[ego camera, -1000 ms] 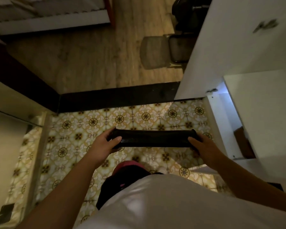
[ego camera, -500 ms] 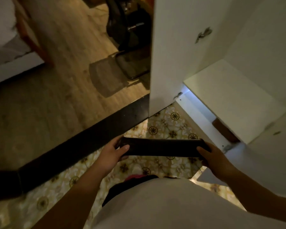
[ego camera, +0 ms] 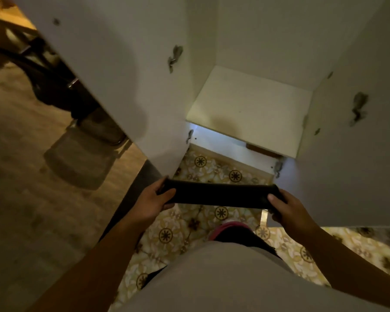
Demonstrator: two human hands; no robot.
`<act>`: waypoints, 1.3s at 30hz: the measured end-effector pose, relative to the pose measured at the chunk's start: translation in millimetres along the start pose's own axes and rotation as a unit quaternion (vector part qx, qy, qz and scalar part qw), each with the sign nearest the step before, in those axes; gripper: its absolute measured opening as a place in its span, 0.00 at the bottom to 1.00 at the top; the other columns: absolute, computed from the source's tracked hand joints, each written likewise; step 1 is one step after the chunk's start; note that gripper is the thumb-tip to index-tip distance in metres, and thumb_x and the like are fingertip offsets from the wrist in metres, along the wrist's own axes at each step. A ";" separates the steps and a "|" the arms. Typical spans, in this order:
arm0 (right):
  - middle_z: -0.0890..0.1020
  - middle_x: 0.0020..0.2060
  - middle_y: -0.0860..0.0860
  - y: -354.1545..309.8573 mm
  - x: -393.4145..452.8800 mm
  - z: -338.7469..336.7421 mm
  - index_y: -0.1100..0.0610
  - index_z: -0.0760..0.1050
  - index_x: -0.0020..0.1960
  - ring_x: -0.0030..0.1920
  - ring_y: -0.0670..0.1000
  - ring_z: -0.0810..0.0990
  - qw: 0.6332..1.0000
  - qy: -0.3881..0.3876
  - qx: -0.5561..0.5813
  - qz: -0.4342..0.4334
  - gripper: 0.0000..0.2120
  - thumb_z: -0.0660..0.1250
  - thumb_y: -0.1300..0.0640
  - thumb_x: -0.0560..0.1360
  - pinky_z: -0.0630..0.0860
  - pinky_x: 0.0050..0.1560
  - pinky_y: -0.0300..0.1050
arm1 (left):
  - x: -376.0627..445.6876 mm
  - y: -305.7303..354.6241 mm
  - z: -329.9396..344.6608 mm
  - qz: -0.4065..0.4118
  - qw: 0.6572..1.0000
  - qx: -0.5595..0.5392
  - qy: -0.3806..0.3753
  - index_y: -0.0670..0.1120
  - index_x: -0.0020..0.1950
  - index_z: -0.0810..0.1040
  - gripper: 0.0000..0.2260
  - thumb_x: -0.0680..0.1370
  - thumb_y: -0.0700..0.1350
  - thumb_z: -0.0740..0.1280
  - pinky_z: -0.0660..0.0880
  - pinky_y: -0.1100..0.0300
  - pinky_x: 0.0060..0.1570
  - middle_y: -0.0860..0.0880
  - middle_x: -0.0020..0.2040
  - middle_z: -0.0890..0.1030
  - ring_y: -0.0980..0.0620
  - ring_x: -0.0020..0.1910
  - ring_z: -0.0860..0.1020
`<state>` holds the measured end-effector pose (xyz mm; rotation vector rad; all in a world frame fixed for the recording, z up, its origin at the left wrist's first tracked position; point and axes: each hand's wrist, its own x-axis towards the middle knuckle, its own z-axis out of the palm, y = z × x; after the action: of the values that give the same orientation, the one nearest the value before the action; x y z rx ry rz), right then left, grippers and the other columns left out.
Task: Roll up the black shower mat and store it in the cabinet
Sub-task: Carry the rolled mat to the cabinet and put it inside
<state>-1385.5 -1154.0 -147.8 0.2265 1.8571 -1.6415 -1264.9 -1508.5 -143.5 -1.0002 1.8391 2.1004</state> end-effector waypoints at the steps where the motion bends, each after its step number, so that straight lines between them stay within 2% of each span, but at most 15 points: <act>1: 0.79 0.37 0.50 -2.2 6.4 -4.8 0.59 0.76 0.59 0.30 0.43 0.77 1.000 0.012 0.015 0.005 0.11 0.64 0.58 0.78 0.71 0.29 0.38 | 14.0 8.9 6.1 -0.001 1.000 0.013 -0.007 0.50 0.74 0.65 0.28 0.76 0.45 0.70 0.80 0.55 0.48 0.51 0.63 0.75 0.51 0.57 0.79; 3: 0.79 0.37 0.50 -6.1 21.4 -13.6 0.59 0.75 0.59 0.31 0.45 0.77 0.998 0.031 0.043 0.012 0.11 0.64 0.58 0.78 0.72 0.30 0.39 | 40.5 30.2 18.4 0.004 0.999 0.034 -0.018 0.55 0.71 0.69 0.24 0.76 0.44 0.70 0.80 0.60 0.45 0.55 0.59 0.78 0.55 0.54 0.81; 5: 0.79 0.39 0.52 -9.4 36.6 -20.2 0.59 0.74 0.61 0.34 0.46 0.77 0.997 0.046 0.063 0.026 0.13 0.64 0.58 0.78 0.72 0.32 0.41 | 63.5 53.9 30.7 0.015 0.996 0.075 -0.037 0.69 0.58 0.77 0.20 0.77 0.44 0.69 0.78 0.68 0.41 0.63 0.51 0.82 0.63 0.50 0.81; 6: 0.79 0.40 0.52 -11.2 44.5 -22.4 0.59 0.74 0.61 0.34 0.47 0.77 0.996 0.053 0.069 0.033 0.14 0.65 0.57 0.77 0.71 0.32 0.42 | 74.3 64.7 35.9 0.017 0.995 0.089 -0.046 0.74 0.51 0.78 0.21 0.77 0.43 0.68 0.77 0.70 0.40 0.67 0.48 0.82 0.65 0.49 0.80; 9: 0.79 0.42 0.53 -19.2 65.1 -24.7 0.58 0.74 0.62 0.35 0.48 0.77 0.991 0.072 0.099 0.052 0.14 0.66 0.57 0.77 0.70 0.33 0.44 | 102.8 85.2 47.7 0.016 0.992 0.107 -0.060 0.76 0.44 0.78 0.23 0.78 0.42 0.67 0.75 0.73 0.38 0.71 0.45 0.81 0.67 0.46 0.80; 12: 0.79 0.49 0.56 -28.2 86.9 -27.0 0.54 0.71 0.62 0.39 0.53 0.78 0.985 0.098 0.125 0.066 0.16 0.67 0.57 0.75 0.70 0.35 0.47 | 134.2 93.9 50.5 0.007 0.992 0.100 -0.072 0.74 0.45 0.79 0.23 0.78 0.41 0.67 0.76 0.70 0.39 0.67 0.45 0.83 0.62 0.46 0.82; 16: 0.78 0.50 0.57 -26.2 122.9 -29.0 0.55 0.69 0.63 0.39 0.53 0.76 0.980 0.122 0.126 0.098 0.19 0.69 0.57 0.74 0.72 0.35 0.46 | 184.4 90.9 50.1 -0.032 0.994 0.077 -0.070 0.69 0.47 0.81 0.22 0.77 0.38 0.67 0.79 0.64 0.40 0.62 0.45 0.84 0.57 0.47 0.83; 19: 0.78 0.50 0.55 -8.6 162.3 -22.4 0.54 0.69 0.62 0.41 0.53 0.77 0.973 0.149 0.133 0.119 0.18 0.69 0.57 0.74 0.74 0.38 0.47 | 234.4 80.7 50.8 -0.062 0.993 0.070 -0.065 0.63 0.54 0.80 0.18 0.76 0.38 0.68 0.79 0.61 0.42 0.58 0.48 0.84 0.54 0.49 0.83; 22: 0.78 0.50 0.55 22.1 212.9 -12.0 0.54 0.69 0.61 0.41 0.54 0.77 0.964 0.178 0.148 0.132 0.18 0.69 0.59 0.74 0.73 0.38 0.47 | 299.3 56.4 51.2 -0.087 0.989 0.091 -0.078 0.59 0.61 0.76 0.18 0.76 0.39 0.68 0.80 0.60 0.43 0.58 0.51 0.81 0.53 0.50 0.82; 25: 0.78 0.49 0.54 66.1 273.5 -3.9 0.49 0.71 0.56 0.39 0.51 0.78 0.956 0.204 0.156 0.141 0.13 0.70 0.58 0.74 0.74 0.37 0.45 | 372.6 14.0 51.8 -0.112 0.985 0.101 -0.083 0.51 0.72 0.68 0.24 0.77 0.38 0.67 0.79 0.56 0.47 0.53 0.56 0.79 0.52 0.53 0.79; 28: 0.79 0.46 0.54 123.9 337.0 0.1 0.49 0.72 0.53 0.35 0.47 0.79 0.950 0.216 0.171 0.145 0.13 0.71 0.58 0.73 0.75 0.34 0.41 | 447.0 -37.0 53.5 -0.131 0.984 0.098 -0.076 0.47 0.73 0.67 0.25 0.77 0.38 0.67 0.79 0.53 0.50 0.47 0.61 0.77 0.49 0.55 0.79; 31: 0.80 0.50 0.58 185.3 407.6 -2.2 0.51 0.73 0.56 0.42 0.54 0.80 0.951 0.208 0.183 0.134 0.17 0.73 0.55 0.70 0.77 0.42 0.50 | 514.7 -94.9 54.4 -0.129 0.985 0.095 -0.069 0.46 0.73 0.68 0.23 0.78 0.38 0.66 0.76 0.44 0.58 0.40 0.66 0.74 0.42 0.60 0.77; 32: 0.82 0.50 0.56 204.1 432.3 -4.0 0.49 0.74 0.56 0.43 0.54 0.81 0.950 0.212 0.191 0.126 0.17 0.74 0.53 0.69 0.77 0.42 0.50 | 538.2 -113.2 55.7 -0.126 0.986 0.090 -0.067 0.46 0.73 0.68 0.23 0.78 0.38 0.65 0.74 0.43 0.60 0.39 0.67 0.73 0.41 0.61 0.76; 35: 0.85 0.42 0.47 253.0 504.4 -5.5 0.42 0.79 0.47 0.38 0.47 0.83 0.949 0.224 0.204 0.090 0.12 0.76 0.52 0.67 0.77 0.32 0.40 | 597.2 -160.7 59.4 -0.118 0.988 0.062 -0.076 0.48 0.73 0.67 0.24 0.78 0.38 0.64 0.74 0.46 0.60 0.40 0.67 0.71 0.41 0.62 0.75; 39: 0.82 0.51 0.53 297.1 579.9 -10.8 0.45 0.77 0.51 0.48 0.52 0.84 0.962 0.207 0.172 0.044 0.18 0.78 0.48 0.64 0.80 0.42 0.45 | 655.2 -211.2 64.6 -0.069 0.995 0.033 -0.067 0.48 0.74 0.66 0.22 0.80 0.38 0.61 0.80 0.56 0.48 0.45 0.63 0.73 0.47 0.58 0.78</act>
<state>-1686.1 -1244.7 -718.7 0.8468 1.7990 -1.9567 -1671.9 -1592.3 -696.2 -0.9195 1.7120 1.9632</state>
